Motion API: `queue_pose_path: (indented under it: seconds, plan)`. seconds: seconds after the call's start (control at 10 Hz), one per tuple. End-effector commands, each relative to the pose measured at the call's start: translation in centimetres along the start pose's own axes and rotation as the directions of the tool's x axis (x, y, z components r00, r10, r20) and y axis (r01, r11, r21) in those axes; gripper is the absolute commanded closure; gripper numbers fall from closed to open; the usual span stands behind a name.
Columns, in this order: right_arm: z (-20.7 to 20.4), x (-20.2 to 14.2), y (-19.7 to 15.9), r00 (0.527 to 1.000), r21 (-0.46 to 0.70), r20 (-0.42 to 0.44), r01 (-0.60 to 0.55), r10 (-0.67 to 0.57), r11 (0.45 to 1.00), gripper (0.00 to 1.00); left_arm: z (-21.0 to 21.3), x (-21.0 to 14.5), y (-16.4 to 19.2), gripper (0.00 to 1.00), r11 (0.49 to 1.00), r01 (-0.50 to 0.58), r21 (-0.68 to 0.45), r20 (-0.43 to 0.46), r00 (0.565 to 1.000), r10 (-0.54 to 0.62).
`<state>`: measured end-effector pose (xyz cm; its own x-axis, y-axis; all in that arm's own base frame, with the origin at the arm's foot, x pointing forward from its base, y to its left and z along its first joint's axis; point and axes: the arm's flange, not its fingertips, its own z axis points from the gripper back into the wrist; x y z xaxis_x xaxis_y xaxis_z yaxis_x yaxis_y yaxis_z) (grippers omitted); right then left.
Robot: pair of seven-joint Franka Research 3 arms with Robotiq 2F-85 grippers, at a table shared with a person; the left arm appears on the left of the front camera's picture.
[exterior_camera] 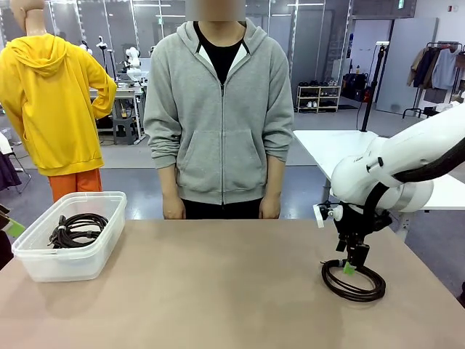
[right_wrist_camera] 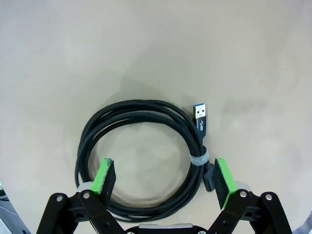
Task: Organize and store the cables.
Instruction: Place the USB Extension Cable into the Organizing box.
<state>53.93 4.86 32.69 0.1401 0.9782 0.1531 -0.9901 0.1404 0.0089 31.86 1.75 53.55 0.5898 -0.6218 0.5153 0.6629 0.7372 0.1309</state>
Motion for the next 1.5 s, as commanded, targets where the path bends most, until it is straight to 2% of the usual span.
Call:
queue_pose_path:
  seconds: [0.0,0.6,0.9,1.0,1.3,1.4]
  plan:
    - [-1.1,0.2,-1.1,0.999,-0.004,-0.034,-0.004,0.004,1.000,0.00,-0.1,0.2,0.1,0.16,1.000,-0.008,0.019,-0.001,1.000,0.008]
    - [-3.1,-0.5,-2.3,0.999,0.008,-0.045,-0.005,0.005,1.000,0.00,-0.1,0.2,0.1,0.16,1.000,-0.008,0.019,-0.001,1.000,0.008]
    - [-2.9,-0.6,-2.4,0.999,-0.005,-0.045,-0.002,0.002,1.000,0.90,-0.1,0.2,0.1,0.16,1.000,-0.008,0.019,-0.001,1.000,0.008]
    - [-2.7,-0.5,-2.4,0.999,-0.009,-0.046,-0.002,0.002,1.000,1.00,-0.1,0.2,0.1,0.16,1.000,-0.008,0.019,-0.001,1.000,0.008]
    - [-2.2,-0.3,-2.4,0.999,-0.016,-0.053,-0.006,0.005,1.000,0.98,-0.1,0.2,0.1,0.16,1.000,-0.008,0.019,-0.001,1.000,0.008]
    - [-1.9,-0.2,-2.4,0.998,-0.020,-0.058,-0.005,0.004,1.000,1.00,-0.1,0.2,0.1,0.16,1.000,-0.008,0.019,-0.001,1.000,0.008]
